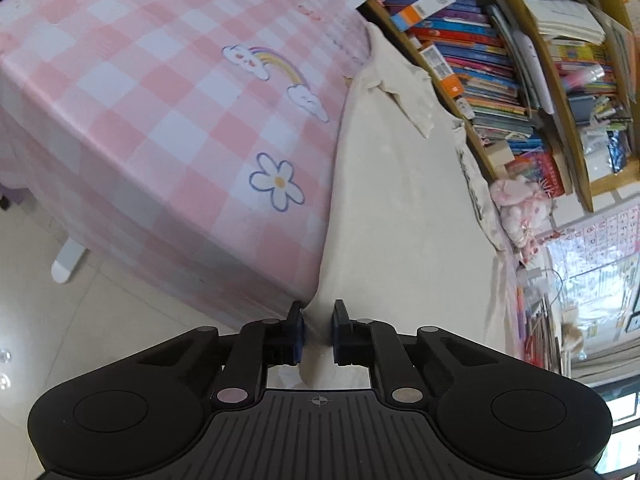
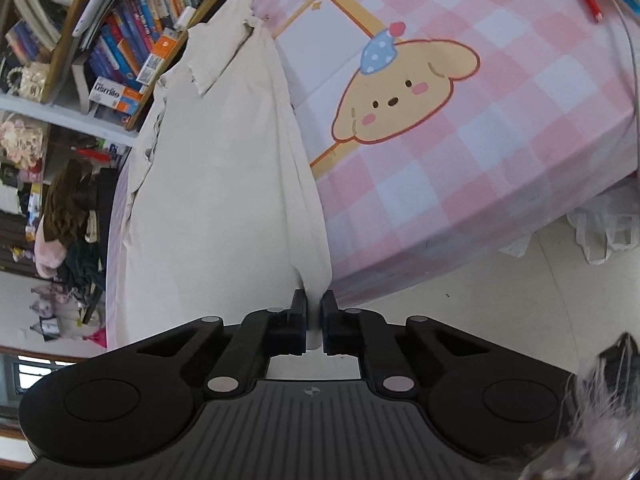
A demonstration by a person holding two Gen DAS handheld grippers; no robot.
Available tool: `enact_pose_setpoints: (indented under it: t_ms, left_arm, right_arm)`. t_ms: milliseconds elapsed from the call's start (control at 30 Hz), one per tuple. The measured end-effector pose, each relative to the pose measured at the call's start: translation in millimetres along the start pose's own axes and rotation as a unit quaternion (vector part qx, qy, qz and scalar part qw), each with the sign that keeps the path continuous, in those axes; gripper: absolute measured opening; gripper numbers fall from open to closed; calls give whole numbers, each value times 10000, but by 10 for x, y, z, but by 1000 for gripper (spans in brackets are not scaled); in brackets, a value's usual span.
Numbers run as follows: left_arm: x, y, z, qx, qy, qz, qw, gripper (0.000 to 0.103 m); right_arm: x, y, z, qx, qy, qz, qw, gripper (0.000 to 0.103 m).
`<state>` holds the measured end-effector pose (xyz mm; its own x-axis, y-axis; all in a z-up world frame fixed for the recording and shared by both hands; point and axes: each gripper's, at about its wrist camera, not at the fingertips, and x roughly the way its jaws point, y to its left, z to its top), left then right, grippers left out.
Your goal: Fold clothes
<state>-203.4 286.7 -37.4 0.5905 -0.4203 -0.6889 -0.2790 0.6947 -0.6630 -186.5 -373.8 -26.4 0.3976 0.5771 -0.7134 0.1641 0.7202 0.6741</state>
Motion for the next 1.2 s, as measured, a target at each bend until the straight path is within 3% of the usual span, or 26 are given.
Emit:
enact_pose_setpoints:
  t_ms: [533,867,967,1067,1200]
  left_arm:
    - [-297,-21,-348,13,242,252,9994,11]
    - [-408,-1,-691,-177,510,263,9982,11]
    - [-466,-109,-653,-244,307,-92,9992,11]
    - [-506,-287,-465,-230,-95,-627,9977,10]
    - [-473,-490,-8,-438,-833,-1304,9870,10]
  right_arm:
    - [-356,-87,-204,-273,402,-97,9988,6]
    - [-525,-355,-435,-49,657,-57,9978,6]
    - [-584,-319,-380,84,543,272,9981,6]
    - [-670,-145,-154,103,114,861,9962,6]
    - [-708,99,283,52,-646,1570,9855,6]
